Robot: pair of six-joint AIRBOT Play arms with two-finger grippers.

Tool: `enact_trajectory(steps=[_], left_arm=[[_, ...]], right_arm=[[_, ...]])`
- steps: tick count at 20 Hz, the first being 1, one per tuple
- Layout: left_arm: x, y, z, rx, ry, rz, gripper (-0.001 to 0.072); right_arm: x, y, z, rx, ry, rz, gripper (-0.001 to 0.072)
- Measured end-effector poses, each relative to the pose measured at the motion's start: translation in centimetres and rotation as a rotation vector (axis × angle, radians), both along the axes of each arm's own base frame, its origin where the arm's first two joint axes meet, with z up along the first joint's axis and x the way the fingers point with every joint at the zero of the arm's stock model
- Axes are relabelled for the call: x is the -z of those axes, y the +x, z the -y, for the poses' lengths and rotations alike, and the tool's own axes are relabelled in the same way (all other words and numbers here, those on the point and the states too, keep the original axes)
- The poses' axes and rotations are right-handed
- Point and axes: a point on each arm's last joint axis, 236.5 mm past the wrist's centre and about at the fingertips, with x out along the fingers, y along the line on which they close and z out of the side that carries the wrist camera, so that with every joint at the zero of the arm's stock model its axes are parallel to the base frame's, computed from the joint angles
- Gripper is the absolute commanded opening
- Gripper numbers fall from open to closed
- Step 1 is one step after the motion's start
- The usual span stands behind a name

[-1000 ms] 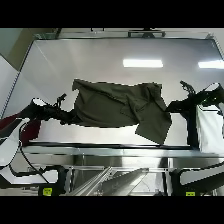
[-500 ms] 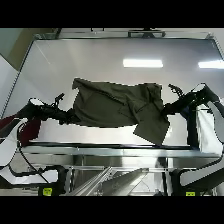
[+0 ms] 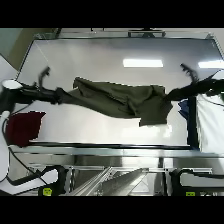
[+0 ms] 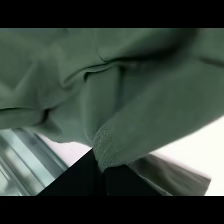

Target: Fold the shirts.

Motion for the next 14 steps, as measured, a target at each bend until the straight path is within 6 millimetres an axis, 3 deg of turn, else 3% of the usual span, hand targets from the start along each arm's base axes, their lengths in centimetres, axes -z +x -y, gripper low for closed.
enact_trajectory(steps=[3, 5, 7, 10, 12, 14], left_arm=[[-13.8, -0.9, -0.9, -0.032, -0.135, 0.329, 0.0021], [-22.4, -3.4, -2.0, -0.077, -0.204, 0.560, 0.0021], [-28.9, -6.5, -2.9, -0.122, -0.233, 0.753, 0.0021], [-34.5, -10.6, -3.1, -0.171, -0.233, 0.946, 0.0022], [-36.3, -12.0, -2.9, -0.185, -0.235, 1.015, 0.0022], [-37.0, -12.2, -3.0, -0.185, -0.256, 1.033, 0.0022]], right_arm=[[-14.9, -0.2, 0.0, 0.106, 0.154, 0.360, 0.0024], [-24.5, -2.6, 0.5, 0.191, 0.245, 0.608, 0.0024], [-31.5, -6.1, 0.8, 0.263, 0.286, 0.803, 0.0024], [-37.7, -11.3, -0.3, 0.317, 0.286, 1.016, 0.0024], [-40.0, -13.6, -1.1, 0.337, 0.286, 1.103, 0.0024], [-41.2, -14.7, -1.4, 0.358, 0.290, 1.150, 0.0023]])
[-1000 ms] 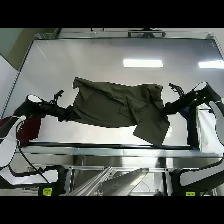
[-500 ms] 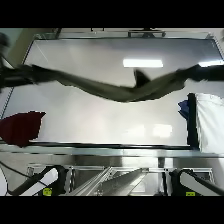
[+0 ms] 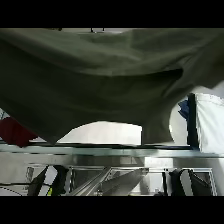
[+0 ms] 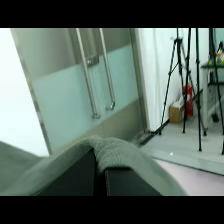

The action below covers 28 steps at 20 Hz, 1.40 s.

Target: Fold the shirts.

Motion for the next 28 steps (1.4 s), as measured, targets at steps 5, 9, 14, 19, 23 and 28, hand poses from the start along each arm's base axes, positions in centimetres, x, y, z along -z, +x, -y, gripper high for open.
enact_trajectory(steps=[5, 9, 14, 19, 23, 28], left_arm=[[3.4, 4.7, -1.6, 0.031, -0.006, -0.123, 0.0022], [13.3, 13.5, -2.1, 0.018, 0.082, -0.400, 0.0022], [31.2, 23.0, -1.7, 0.031, 0.211, -0.774, 0.0021], [47.4, 27.9, -2.0, 0.044, 0.279, -0.995, 0.0018], [52.1, 31.6, -2.6, 0.035, 0.297, -1.003, 0.0018], [51.5, 33.1, -2.7, 0.049, 0.328, -1.011, 0.0015]], right_arm=[[2.8, 3.7, 1.6, 0.020, 0.013, -0.096, 0.0023], [12.8, 12.9, 2.7, 0.008, 0.020, -0.377, 0.0023], [30.2, 24.0, 2.9, 0.021, 0.015, -0.752, 0.0023], [46.4, 30.2, 3.1, 0.047, 0.076, -0.984, 0.0023], [51.7, 33.9, 3.5, 0.070, 0.155, -1.000, 0.0022], [51.0, 35.1, 4.3, 0.076, 0.105, -1.026, 0.0021]])
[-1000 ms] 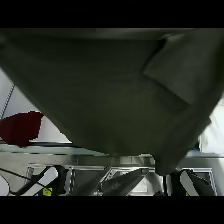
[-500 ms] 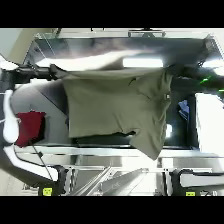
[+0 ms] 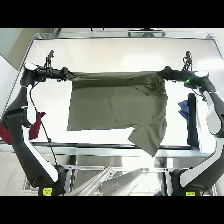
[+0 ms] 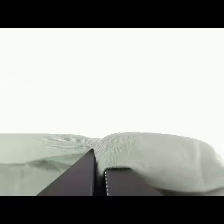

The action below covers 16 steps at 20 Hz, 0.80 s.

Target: Fold the shirts.

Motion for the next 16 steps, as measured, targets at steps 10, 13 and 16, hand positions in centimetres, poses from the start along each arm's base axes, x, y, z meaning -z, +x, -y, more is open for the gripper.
enact_trajectory(steps=[10, 13, 16], left_arm=[[3.9, -5.7, -1.0, -0.010, 0.186, -0.194, 0.0015], [4.8, -5.4, -0.1, -0.017, 0.213, -0.179, 0.0016], [5.5, -5.3, 0.0, -0.008, 0.265, -0.167, 0.0188]], right_arm=[[4.5, -6.7, 2.5, -0.106, -0.340, -0.287, 0.0022], [5.1, -6.7, 3.1, -0.091, -0.383, -0.296, 0.0031], [5.5, -6.8, 3.5, -0.088, -0.417, -0.302, 0.0331]])
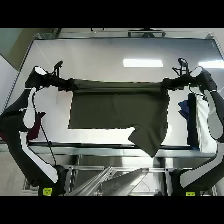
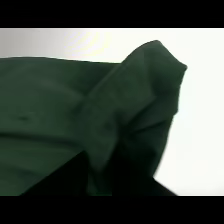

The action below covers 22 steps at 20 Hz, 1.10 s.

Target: Fold the shirts.

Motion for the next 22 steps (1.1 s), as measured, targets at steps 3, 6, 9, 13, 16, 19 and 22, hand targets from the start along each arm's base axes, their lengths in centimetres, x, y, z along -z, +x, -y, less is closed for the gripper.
enact_trajectory(steps=[3, 6, 9, 13, 16, 19, 22], left_arm=[[-0.2, -0.5, 0.7, 0.024, -0.006, -0.018, 0.0318], [-2.2, -1.1, 0.8, 0.060, -0.022, -0.043, 0.0317], [-5.3, -2.1, 0.0, 0.075, -0.043, -0.089, 0.0310], [-7.8, -5.3, -2.9, 0.036, -0.034, -0.186, 0.0282], [-8.0, -9.6, -4.3, -0.009, -0.047, -0.263, 0.0283], [-6.2, -14.9, -4.7, -0.059, -0.072, -0.341, 0.0283], [-3.0, -20.3, -5.2, -0.124, -0.060, -0.427, 0.0283]], right_arm=[[-0.3, -0.5, -0.7, -0.008, 0.013, -0.017, 0.0331], [-2.5, -1.1, -0.3, -0.011, 0.015, -0.008, 0.0331], [-6.5, -2.2, 0.6, -0.012, 0.017, 0.020, 0.0325], [-11.2, -6.1, 3.7, 0.023, 0.011, 0.015, 0.0325], [-12.5, -10.5, 6.3, 0.083, 0.008, -0.008, 0.0325], [-12.6, -14.8, 8.0, 0.153, 0.017, -0.019, 0.0324], [-11.8, -18.0, 8.0, 0.214, 0.059, -0.026, 0.0325]])
